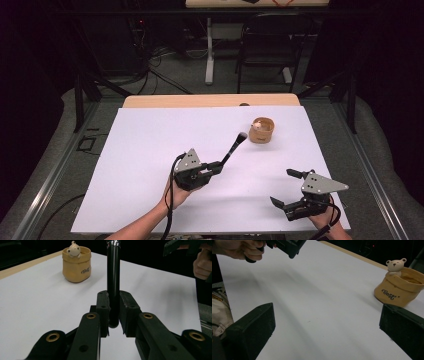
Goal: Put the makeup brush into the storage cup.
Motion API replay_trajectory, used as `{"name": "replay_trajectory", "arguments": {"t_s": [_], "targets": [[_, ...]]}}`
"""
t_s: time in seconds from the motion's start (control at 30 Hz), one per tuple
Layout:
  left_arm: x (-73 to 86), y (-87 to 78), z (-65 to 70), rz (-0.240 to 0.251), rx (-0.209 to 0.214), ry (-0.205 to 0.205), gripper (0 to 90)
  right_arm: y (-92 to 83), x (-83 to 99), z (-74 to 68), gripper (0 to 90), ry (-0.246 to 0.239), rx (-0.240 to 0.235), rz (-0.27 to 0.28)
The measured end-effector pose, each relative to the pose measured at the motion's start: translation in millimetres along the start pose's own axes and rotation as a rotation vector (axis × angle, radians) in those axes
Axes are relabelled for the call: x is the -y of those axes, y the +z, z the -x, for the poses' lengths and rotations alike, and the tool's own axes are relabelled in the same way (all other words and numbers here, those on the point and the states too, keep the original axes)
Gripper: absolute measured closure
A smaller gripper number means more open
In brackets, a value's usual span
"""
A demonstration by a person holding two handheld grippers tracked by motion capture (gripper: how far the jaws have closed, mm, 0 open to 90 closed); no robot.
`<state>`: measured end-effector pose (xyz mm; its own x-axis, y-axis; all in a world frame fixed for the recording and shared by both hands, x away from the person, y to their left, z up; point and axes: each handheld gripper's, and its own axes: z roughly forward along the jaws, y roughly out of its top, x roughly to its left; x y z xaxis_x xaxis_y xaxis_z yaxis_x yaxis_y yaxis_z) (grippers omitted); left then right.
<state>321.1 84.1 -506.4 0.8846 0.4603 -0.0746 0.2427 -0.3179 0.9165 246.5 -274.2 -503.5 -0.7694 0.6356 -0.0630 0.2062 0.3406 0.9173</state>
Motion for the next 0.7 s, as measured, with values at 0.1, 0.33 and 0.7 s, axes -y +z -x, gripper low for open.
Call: {"name": "replay_trajectory", "arguments": {"t_s": [0.1, 0.33, 0.7], "targets": [[0.2, 1.3, 0.1, 0.002, 0.002, 0.003, 78.8, 0.3, 0.1, 0.1, 0.0, 0.005, -0.003, -0.001], [0.8, 1.1, -1.8, 0.023, 0.006, 0.002, 78.8, 0.8, -0.1, 1.1, 0.0, 0.025, -0.002, -0.003], [2.1, 1.5, -1.5, 0.047, 0.016, -0.001, 78.9, 2.8, -6.6, 1.4, 0.0, 0.056, 0.000, 0.011]]}}
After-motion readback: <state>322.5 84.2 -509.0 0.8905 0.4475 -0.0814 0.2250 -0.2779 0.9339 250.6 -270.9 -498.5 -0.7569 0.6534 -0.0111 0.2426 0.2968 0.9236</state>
